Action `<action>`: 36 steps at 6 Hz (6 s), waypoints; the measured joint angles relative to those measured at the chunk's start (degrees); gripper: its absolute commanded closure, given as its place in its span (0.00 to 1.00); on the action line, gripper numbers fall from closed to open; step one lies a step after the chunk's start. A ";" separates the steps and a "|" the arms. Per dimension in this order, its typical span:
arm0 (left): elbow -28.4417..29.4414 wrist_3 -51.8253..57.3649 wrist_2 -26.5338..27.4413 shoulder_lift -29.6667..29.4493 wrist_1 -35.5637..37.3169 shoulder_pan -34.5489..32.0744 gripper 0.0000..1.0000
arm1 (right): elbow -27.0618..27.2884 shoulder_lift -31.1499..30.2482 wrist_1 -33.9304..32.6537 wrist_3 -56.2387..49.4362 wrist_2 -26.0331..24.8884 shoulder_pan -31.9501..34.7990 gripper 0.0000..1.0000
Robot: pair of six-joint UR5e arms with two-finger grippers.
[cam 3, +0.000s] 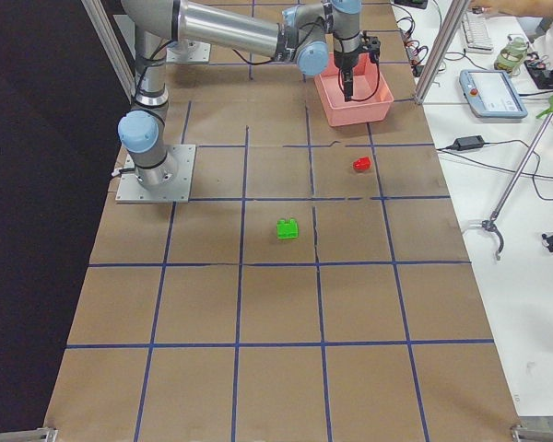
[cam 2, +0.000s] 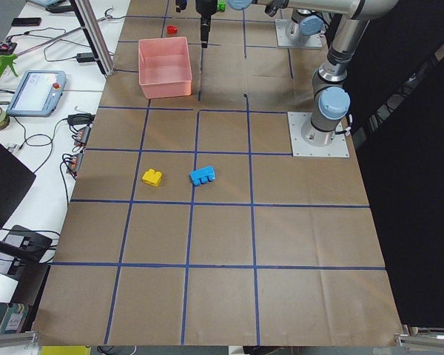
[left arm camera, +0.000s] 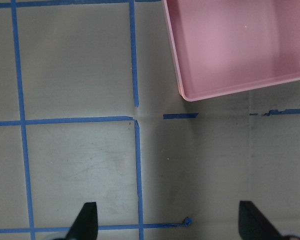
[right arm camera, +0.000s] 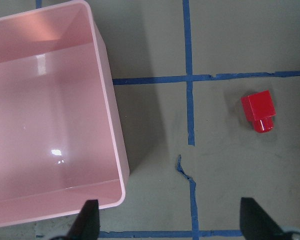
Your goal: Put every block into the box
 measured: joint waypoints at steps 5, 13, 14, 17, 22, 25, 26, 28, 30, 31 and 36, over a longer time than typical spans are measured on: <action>-1.07 0.60 1.93 -0.17 -0.85 5.50 0.01 | -0.48 -8.40 20.04 -0.48 -3.80 0.36 0.00; -21.82 25.17 4.01 -17.66 39.09 38.66 0.02 | 9.15 -5.14 10.28 -37.76 -5.51 -32.69 0.00; -23.68 25.58 3.44 -18.85 42.30 39.25 0.02 | 12.66 -4.56 5.80 -40.83 -6.03 -35.43 0.00; -23.81 26.25 0.83 -21.30 43.85 39.53 0.02 | 21.21 0.70 -7.06 -45.49 -6.39 -39.68 0.00; -23.94 26.59 1.91 -23.19 43.79 40.54 0.02 | 23.54 3.02 -8.62 -45.31 -6.79 -39.97 0.56; -24.40 26.70 1.62 -23.18 43.69 42.37 0.33 | 23.28 2.91 -8.81 -45.23 -6.94 -39.97 0.61; -24.44 26.83 1.42 -23.21 43.71 42.41 0.63 | 22.90 2.51 -8.76 -45.22 -7.47 -39.97 0.61; -24.41 28.67 1.36 -23.21 43.86 42.44 1.00 | 21.63 1.77 -8.39 -45.18 -8.51 -39.97 0.90; -23.82 30.74 1.38 -22.68 43.94 42.28 1.00 | 21.05 1.66 -8.00 -45.16 -8.52 -39.97 0.96; -23.10 30.93 1.34 -21.50 43.49 41.07 1.00 | 20.98 1.64 -7.89 -45.23 -8.35 -39.97 0.97; 1.00 20.95 0.06 -19.79 20.80 12.56 1.00 | 16.36 -5.18 -0.43 -43.29 -7.55 -38.32 0.97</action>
